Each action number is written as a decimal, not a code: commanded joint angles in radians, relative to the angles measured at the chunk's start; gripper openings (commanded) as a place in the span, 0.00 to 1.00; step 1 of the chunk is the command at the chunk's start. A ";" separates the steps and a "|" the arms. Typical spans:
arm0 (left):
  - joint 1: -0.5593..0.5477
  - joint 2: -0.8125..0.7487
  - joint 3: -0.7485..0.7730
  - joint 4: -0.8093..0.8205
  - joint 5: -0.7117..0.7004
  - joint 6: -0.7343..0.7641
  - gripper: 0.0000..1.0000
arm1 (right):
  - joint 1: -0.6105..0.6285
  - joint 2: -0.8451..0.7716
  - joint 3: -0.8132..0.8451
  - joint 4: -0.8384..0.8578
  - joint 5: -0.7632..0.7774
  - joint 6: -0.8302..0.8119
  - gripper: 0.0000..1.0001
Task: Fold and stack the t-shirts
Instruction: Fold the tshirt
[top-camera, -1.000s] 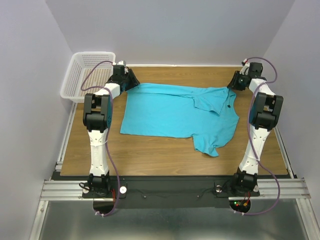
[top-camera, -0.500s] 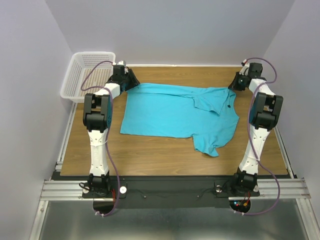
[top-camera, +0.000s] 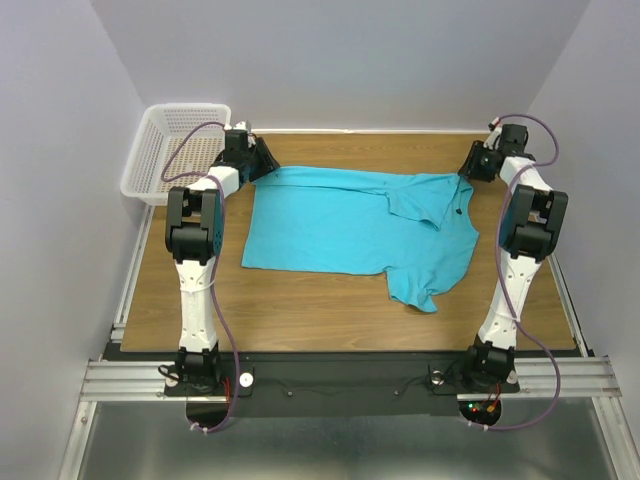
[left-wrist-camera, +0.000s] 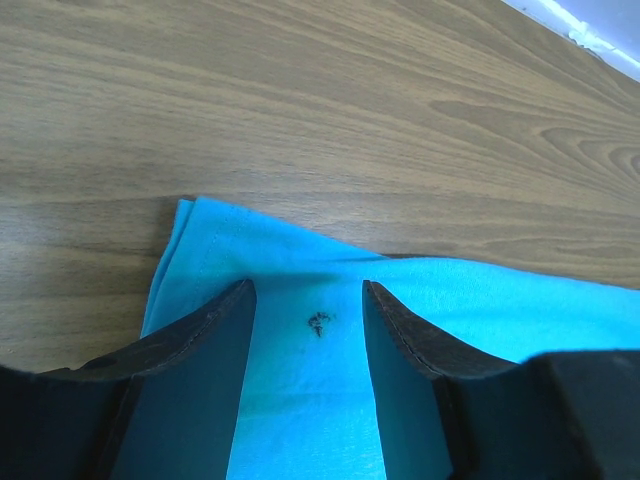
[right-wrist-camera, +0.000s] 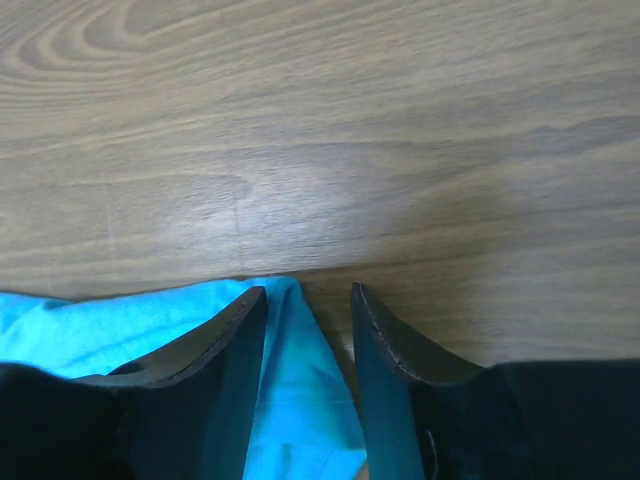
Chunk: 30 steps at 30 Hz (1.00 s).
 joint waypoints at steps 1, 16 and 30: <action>0.010 -0.031 0.027 0.051 0.048 0.005 0.59 | -0.018 -0.085 0.047 0.014 -0.002 -0.020 0.51; -0.039 -0.349 0.006 0.110 0.100 0.157 0.71 | -0.018 -0.600 -0.434 -0.048 -0.429 -0.561 0.81; 0.054 -1.158 -0.897 0.132 -0.036 0.179 0.98 | 0.011 -1.028 -0.919 -0.918 -0.503 -1.702 0.77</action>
